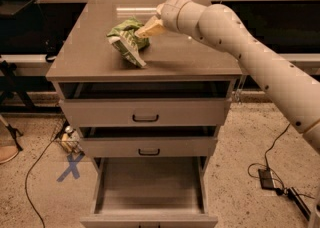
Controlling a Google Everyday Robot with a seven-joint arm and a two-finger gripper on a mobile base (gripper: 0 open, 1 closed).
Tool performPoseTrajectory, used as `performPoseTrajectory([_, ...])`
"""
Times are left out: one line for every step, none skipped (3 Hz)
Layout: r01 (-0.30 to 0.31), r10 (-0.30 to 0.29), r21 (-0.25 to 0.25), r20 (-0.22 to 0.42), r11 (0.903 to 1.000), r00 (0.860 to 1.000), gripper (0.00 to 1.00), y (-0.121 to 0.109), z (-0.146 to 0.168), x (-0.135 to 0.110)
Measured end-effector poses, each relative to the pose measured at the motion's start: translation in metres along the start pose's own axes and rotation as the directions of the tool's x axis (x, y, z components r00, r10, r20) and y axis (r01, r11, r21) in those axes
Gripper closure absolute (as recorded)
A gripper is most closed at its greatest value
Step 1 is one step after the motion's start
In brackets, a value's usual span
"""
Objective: Pick green jalapeno chip bag from bottom drawer and place on counter
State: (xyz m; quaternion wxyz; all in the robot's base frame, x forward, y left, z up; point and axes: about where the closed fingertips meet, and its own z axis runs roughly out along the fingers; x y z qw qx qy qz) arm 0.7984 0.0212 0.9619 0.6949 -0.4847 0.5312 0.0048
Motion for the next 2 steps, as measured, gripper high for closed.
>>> performPoseTrajectory([-0.002, 0.002, 0.022, -0.029, 0.9998, 1.000, 0.00, -0.011, -0.015, 0.017])
performPoseTrajectory([0.004, 0.002, 0.092, -0.062, 0.9958, 0.998, 0.00, -0.033, -0.049, 0.037])
